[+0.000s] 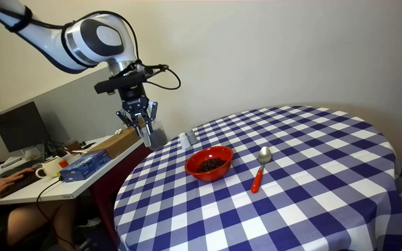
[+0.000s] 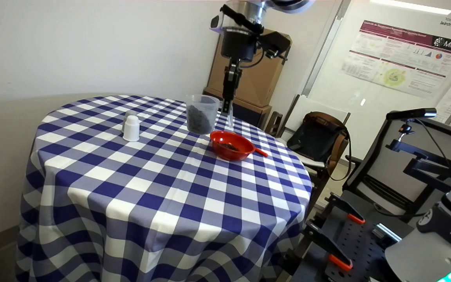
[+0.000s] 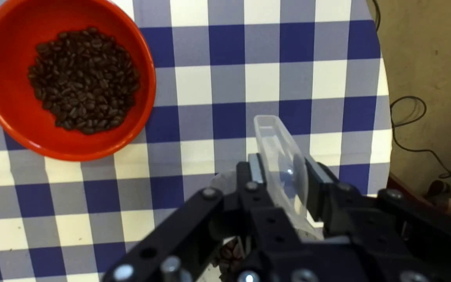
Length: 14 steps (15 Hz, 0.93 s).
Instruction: Pour some of the contents of the colourless jar in the orange bowl
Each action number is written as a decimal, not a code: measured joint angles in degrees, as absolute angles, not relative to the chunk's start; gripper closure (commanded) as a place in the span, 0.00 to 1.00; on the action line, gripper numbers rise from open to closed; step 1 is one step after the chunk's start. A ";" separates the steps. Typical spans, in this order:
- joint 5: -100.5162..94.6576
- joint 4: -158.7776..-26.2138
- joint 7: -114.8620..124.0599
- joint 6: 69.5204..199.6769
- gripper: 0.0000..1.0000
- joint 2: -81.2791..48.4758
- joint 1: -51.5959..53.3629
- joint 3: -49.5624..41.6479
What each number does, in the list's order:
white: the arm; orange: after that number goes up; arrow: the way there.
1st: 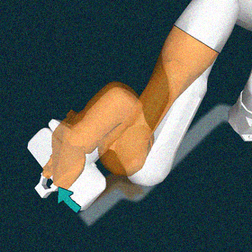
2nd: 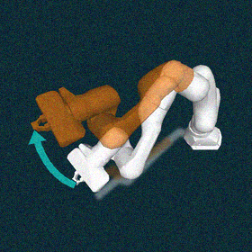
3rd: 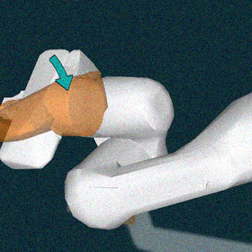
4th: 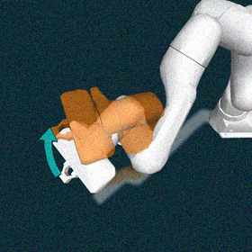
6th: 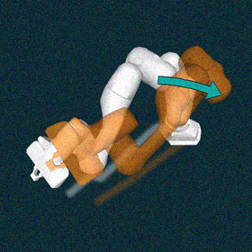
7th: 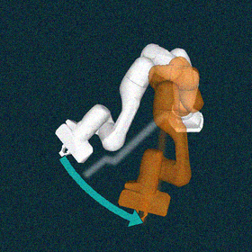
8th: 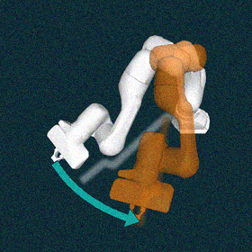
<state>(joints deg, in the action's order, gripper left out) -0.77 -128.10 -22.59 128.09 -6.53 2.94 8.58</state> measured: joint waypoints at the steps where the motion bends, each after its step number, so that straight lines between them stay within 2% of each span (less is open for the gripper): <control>1: -0.86 -128.67 -22.67 128.41 0.93 -7.14 2.94 8.23; 11: -7.15 -129.12 -22.92 135.86 0.93 -19.35 3.23 7.26; 12: -7.64 -129.04 -22.92 135.88 0.89 -19.67 3.26 7.29; 13: -8.03 -129.01 -22.92 135.88 0.48 -19.68 3.26 7.33; 14: -8.08 -128.96 -22.92 135.88 0.47 -19.66 3.25 7.41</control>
